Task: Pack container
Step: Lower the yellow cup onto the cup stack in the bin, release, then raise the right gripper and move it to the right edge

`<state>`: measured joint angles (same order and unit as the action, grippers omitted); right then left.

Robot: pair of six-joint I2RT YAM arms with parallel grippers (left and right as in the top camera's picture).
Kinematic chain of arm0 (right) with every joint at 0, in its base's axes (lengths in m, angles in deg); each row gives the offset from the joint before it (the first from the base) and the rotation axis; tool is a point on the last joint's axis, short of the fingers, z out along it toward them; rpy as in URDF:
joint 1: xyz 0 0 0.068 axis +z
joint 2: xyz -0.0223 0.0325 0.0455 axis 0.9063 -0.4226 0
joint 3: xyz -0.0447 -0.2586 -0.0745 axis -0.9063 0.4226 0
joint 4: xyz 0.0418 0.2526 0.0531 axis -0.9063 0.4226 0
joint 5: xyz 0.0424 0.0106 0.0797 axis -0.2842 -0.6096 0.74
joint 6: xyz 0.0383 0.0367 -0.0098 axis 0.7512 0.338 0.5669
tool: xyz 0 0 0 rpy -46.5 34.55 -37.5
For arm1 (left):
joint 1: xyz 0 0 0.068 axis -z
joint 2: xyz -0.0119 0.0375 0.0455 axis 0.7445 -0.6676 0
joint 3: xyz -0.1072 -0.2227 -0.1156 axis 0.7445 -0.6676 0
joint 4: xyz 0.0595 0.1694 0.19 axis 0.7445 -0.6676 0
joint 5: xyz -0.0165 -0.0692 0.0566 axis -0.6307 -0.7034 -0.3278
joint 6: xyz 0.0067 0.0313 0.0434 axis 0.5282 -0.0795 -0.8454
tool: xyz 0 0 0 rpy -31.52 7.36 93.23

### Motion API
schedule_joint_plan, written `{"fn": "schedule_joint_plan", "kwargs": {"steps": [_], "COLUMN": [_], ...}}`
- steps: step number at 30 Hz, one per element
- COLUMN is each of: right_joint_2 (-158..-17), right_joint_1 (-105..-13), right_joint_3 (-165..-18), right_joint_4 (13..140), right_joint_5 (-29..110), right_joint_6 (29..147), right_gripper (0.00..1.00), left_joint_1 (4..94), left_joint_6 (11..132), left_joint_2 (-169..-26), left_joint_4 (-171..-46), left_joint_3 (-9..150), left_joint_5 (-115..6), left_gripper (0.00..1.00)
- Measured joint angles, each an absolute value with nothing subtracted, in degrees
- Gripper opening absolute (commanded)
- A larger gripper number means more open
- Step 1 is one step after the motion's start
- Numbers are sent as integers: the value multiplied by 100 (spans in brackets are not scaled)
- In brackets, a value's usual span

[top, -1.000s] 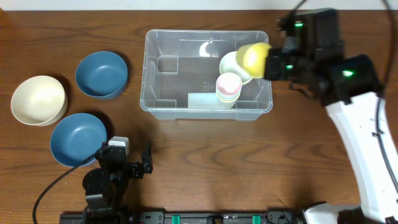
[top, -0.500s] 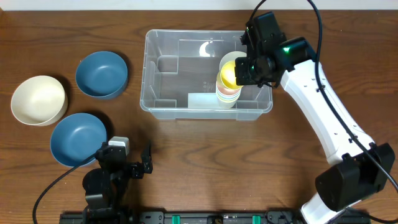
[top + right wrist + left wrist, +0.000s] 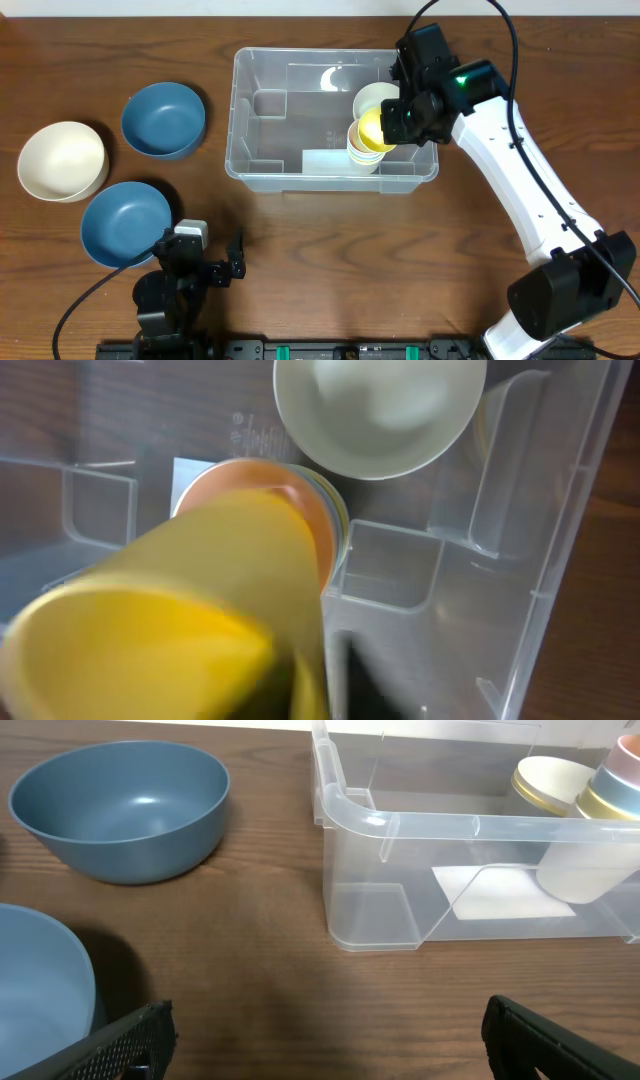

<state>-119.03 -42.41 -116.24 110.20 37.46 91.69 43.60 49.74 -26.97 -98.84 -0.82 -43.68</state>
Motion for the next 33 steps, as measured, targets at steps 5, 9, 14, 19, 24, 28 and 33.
{"fn": "schedule_joint_plan", "kwargs": {"steps": [5, 9, 14, 19, 24, 28, 33], "right_joint_2": [-11903, -11903, -11903, -11897, -11897, -11897, -11897], "right_joint_1": [-4241, -4244, -4412, -5175, -6278, -6930, -7277], "right_joint_3": [-11624, -11629, -11913, -12265, -12284, -12284, -12284], "right_joint_4": [11024, 11011, 11120, 11096, 11046, 11015, 11057], "right_joint_5": [3763, 3825, 3846, 3803, 3560, 3462, 3422], "right_joint_6": [9124, 9075, 9078, 9080, 9106, 9126, 9130], "right_gripper": [97, 99, 99, 99, 99, 99, 99], "left_joint_1": [4360, 4360, 4360, 4360, 4360, 4360, 4360], "left_joint_6": [4974, 4974, 4974, 4974, 4974, 4974, 4974], "left_joint_2": [-2697, -2697, -2697, -2697, -2697, -2697, -2697], "left_joint_4": [-9884, -9884, -9884, -9884, -9884, -9884, -9879], "left_joint_3": [-82, -82, -82, -82, -82, -82, -82], "left_joint_5": [-4368, -4368, -4368, -4368, -4368, -4368, -4368], "left_gripper": [98, 98, 98, 98, 98, 98, 98]}}
